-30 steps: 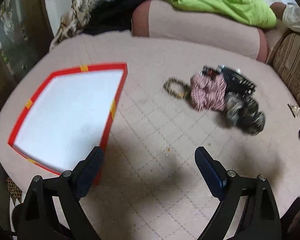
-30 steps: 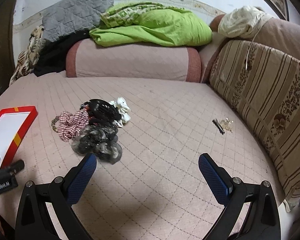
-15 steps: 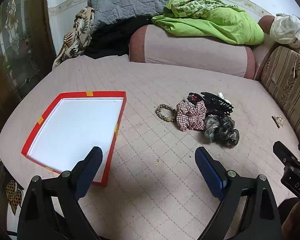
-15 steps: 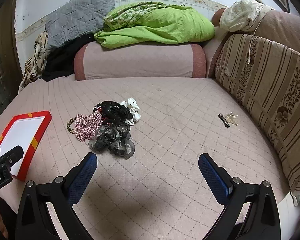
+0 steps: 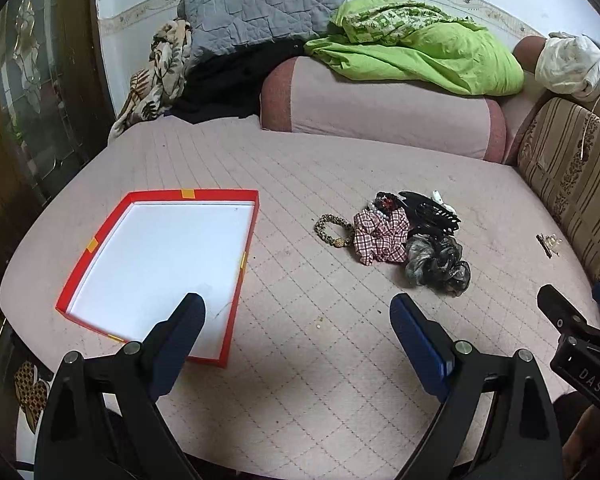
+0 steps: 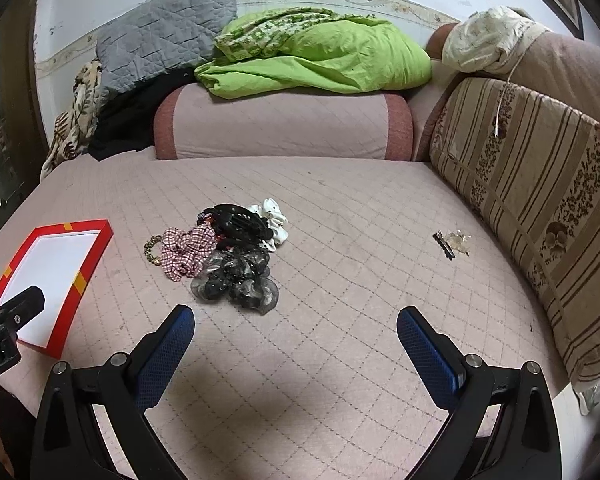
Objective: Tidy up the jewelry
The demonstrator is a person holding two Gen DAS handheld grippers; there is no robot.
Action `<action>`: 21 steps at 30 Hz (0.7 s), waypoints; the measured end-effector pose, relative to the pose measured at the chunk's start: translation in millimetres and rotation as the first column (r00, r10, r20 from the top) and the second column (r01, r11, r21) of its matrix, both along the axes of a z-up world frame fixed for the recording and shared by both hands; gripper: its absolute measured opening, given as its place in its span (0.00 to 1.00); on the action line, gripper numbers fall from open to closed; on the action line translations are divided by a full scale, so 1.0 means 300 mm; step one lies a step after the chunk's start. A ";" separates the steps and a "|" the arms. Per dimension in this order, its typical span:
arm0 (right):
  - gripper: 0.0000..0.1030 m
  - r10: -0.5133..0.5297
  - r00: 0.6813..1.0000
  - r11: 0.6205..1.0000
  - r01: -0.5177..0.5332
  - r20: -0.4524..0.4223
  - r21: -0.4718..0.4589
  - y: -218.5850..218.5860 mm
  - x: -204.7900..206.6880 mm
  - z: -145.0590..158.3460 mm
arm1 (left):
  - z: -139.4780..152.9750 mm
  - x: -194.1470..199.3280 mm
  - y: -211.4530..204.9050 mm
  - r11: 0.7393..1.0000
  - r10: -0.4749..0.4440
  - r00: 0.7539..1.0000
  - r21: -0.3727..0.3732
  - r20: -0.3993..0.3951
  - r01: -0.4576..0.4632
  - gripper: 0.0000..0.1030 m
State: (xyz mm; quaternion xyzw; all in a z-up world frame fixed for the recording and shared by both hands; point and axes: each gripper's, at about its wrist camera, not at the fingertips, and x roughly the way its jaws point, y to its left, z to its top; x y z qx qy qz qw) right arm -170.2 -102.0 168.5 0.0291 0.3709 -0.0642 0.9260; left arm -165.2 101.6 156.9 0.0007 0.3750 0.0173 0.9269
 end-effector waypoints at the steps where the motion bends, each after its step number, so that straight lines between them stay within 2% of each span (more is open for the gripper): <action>1: 1.00 0.002 1.000 1.000 -0.002 0.002 -0.004 0.007 -0.001 0.003 | 0.002 -0.004 0.000 1.000 -0.002 1.000 0.004 0.004 0.002 0.90; 9: 1.00 0.028 1.000 0.999 -0.028 -0.003 -0.021 0.042 -0.001 0.002 | 0.005 -0.011 0.012 1.000 -0.021 1.000 0.016 0.003 0.021 0.90; 21: 1.00 0.046 0.998 0.999 -0.047 -0.036 -0.010 0.048 0.033 -0.046 | -0.055 0.035 0.011 0.999 -0.033 0.998 0.023 -0.057 0.034 0.90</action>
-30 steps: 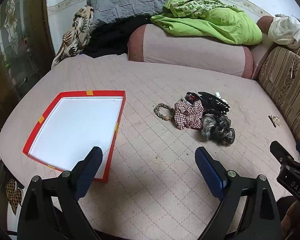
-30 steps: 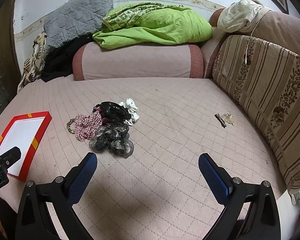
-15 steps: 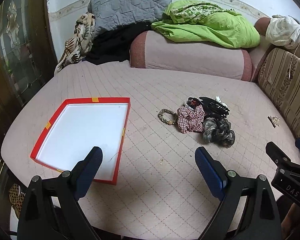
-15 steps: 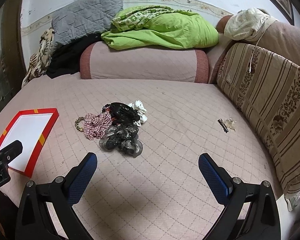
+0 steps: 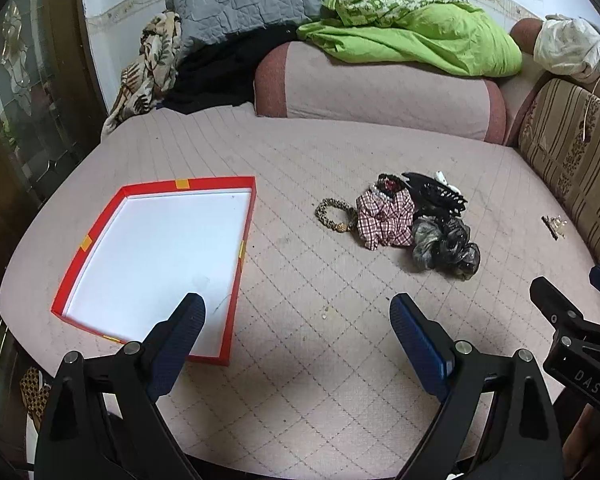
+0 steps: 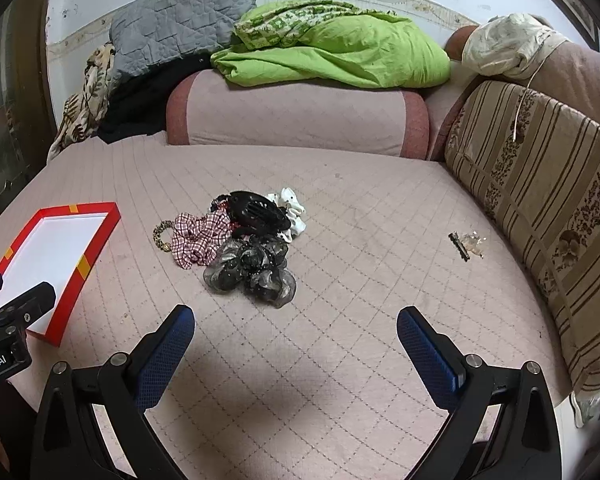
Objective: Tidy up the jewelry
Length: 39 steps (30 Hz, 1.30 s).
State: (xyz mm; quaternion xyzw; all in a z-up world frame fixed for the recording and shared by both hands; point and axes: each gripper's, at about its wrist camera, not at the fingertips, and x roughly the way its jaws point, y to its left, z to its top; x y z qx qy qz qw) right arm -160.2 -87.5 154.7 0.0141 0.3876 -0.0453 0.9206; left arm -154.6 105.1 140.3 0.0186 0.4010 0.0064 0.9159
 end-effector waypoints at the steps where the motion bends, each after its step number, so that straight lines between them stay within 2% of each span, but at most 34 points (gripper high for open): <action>1: 1.00 -0.001 1.000 1.000 0.001 -0.006 0.003 -0.002 0.004 -0.008 | -0.007 0.005 -0.002 1.000 -0.002 1.000 0.002 -0.006 0.002 0.90; 20: 0.99 -0.011 0.995 0.998 0.017 -0.100 0.064 -0.068 0.096 -0.161 | -0.143 0.124 -0.029 0.999 -0.025 0.991 0.032 -0.131 0.029 0.90; 25: 0.98 0.006 0.995 0.995 0.004 -0.097 0.096 -0.080 0.121 -0.180 | -0.142 0.175 0.003 1.000 -0.023 0.990 0.000 -0.140 0.024 0.90; 27: 0.96 0.016 0.996 0.994 -0.006 -0.090 0.107 -0.083 0.133 -0.180 | -0.132 0.202 0.010 0.999 -0.042 0.990 -0.028 -0.138 0.039 0.83; 31: 0.93 0.053 0.996 0.991 -0.042 -0.078 0.129 -0.080 0.174 -0.185 | -0.127 0.291 -0.005 0.989 -0.115 0.981 -0.110 -0.154 0.099 0.60; 34: 0.87 0.089 0.993 0.984 -0.077 -0.074 0.162 -0.076 0.212 -0.194 | -0.141 0.374 -0.033 0.976 -0.156 0.974 -0.176 -0.166 0.126 0.58; 36: 0.81 0.109 0.991 0.979 -0.095 -0.071 0.181 -0.072 0.240 -0.207 | -0.157 0.440 -0.065 0.972 -0.174 0.970 -0.186 -0.169 0.141 0.58; 39: 0.79 0.129 0.989 0.973 -0.112 -0.071 0.201 -0.069 0.286 -0.228 | -0.190 0.529 -0.104 0.962 -0.206 0.961 -0.219 -0.182 0.165 0.58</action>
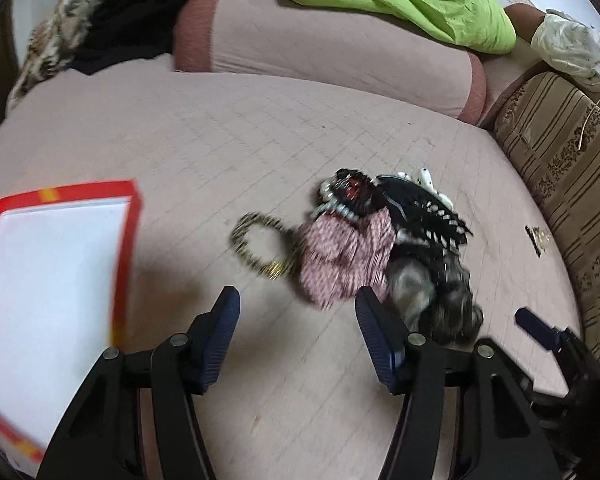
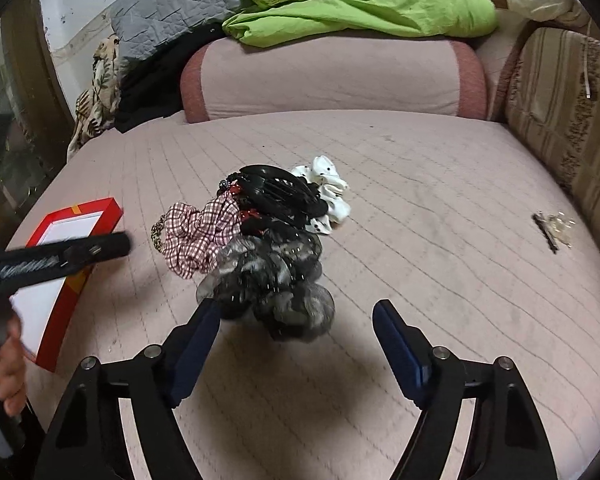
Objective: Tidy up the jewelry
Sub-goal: 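Grasp the red plaid scrunchie with the left tool while the right tool grasps a black sheer scrunchie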
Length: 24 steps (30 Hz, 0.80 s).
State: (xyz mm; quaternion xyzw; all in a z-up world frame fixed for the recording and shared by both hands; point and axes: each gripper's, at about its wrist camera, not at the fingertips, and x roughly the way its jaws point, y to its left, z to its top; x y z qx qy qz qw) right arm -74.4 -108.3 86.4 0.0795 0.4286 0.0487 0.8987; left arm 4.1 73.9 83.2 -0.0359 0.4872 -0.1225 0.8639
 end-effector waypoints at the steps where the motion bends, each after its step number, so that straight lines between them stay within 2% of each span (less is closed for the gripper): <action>1: 0.79 0.007 1.000 1.000 -0.007 -0.005 0.015 -0.002 0.017 -0.010 | -0.012 0.025 -0.007 1.000 -0.007 1.000 -0.014 -0.014 0.007 0.58; 6: 0.76 0.022 0.999 0.996 -0.018 -0.040 0.086 -0.017 0.082 -0.058 | -0.086 0.134 -0.036 0.998 -0.033 0.997 -0.064 -0.074 0.029 0.58; 7: 0.74 0.022 0.998 0.995 -0.017 -0.050 0.098 -0.018 0.094 -0.069 | -0.093 0.144 -0.040 0.997 -0.038 0.996 -0.072 -0.079 0.033 0.58; 10: 0.59 0.037 0.996 0.991 -0.026 -0.081 0.134 -0.018 0.121 -0.097 | -0.114 0.166 -0.063 0.995 -0.057 0.994 -0.085 -0.092 0.049 0.58; 12: 0.39 0.054 0.994 0.987 -0.038 -0.097 0.153 -0.008 0.129 -0.112 | -0.126 0.171 -0.077 0.994 -0.072 0.992 -0.090 -0.103 0.063 0.40; 13: 0.33 0.063 0.993 0.985 -0.045 -0.104 0.168 -0.004 0.131 -0.117 | -0.133 0.172 -0.086 0.993 -0.082 0.990 -0.089 -0.118 0.072 0.15; 14: 0.24 0.068 0.992 0.983 -0.048 -0.106 0.179 -0.001 0.128 -0.117 | -0.141 0.172 -0.096 0.993 -0.088 0.987 -0.086 -0.134 0.077 0.07; 17: 0.12 0.082 0.992 0.979 -0.062 -0.098 0.192 0.007 0.112 -0.096 | -0.115 0.142 -0.101 0.994 -0.088 0.990 -0.076 -0.111 0.080 0.06; 24: 0.07 0.108 0.991 0.971 -0.089 -0.074 0.222 0.000 0.013 -0.015 | 0.028 -0.014 -0.006 0.988 -0.072 0.996 -0.140 -0.050 0.065 0.06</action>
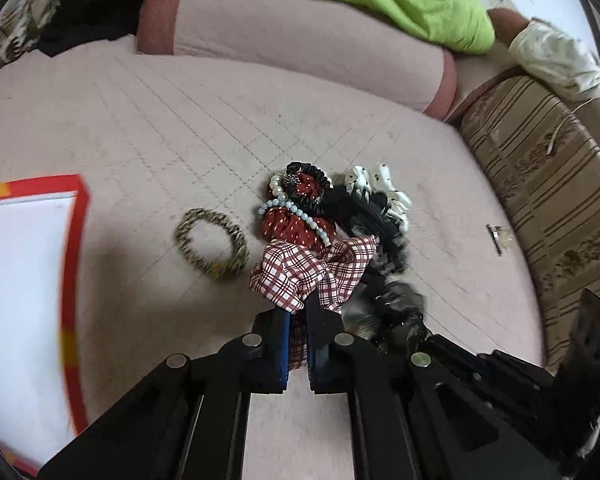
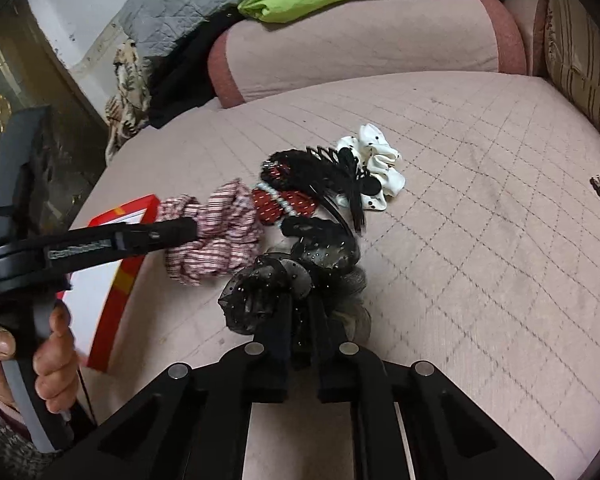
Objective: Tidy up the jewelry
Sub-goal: 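Grasp the red plaid scrunchie with the left tool while the right tool grasps a black sheer scrunchie, then carry both scrunchies into the red-rimmed tray and open the left tool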
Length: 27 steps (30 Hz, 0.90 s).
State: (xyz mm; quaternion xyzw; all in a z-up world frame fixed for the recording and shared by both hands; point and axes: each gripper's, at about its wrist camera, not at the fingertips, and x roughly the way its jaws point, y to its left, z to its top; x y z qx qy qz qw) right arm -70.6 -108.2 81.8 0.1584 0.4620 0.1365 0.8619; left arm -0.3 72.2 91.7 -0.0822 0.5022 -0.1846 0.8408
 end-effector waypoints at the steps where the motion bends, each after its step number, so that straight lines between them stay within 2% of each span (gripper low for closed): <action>1: 0.07 0.005 1.000 1.000 -0.005 0.004 -0.003 0.003 -0.016 0.010 | 0.014 -0.022 0.022 1.000 0.006 1.000 -0.011 0.000 -0.006 0.06; 8: 0.07 0.046 0.998 0.998 -0.044 0.038 -0.051 0.035 -0.159 0.090 | 0.067 -0.199 0.204 0.995 0.077 0.997 -0.061 -0.007 -0.077 0.06; 13: 0.07 0.069 0.994 0.996 -0.064 0.079 -0.064 0.065 -0.222 0.163 | 0.096 -0.280 0.337 0.985 0.172 0.985 -0.036 0.022 -0.171 0.06; 16: 0.07 0.095 0.991 0.993 -0.087 0.098 -0.079 0.108 -0.241 0.194 | 0.111 -0.312 0.411 0.973 0.229 0.972 -0.008 0.053 -0.229 0.06; 20: 0.07 0.157 0.981 0.983 -0.145 0.110 -0.109 0.192 -0.241 0.227 | 0.126 -0.339 0.506 0.947 0.303 0.947 0.074 0.111 -0.312 0.06; 27: 0.07 0.280 0.952 0.955 -0.263 0.126 -0.134 0.387 -0.194 0.280 | 0.097 -0.332 0.721 0.905 0.415 0.905 0.063 0.091 -0.421 0.06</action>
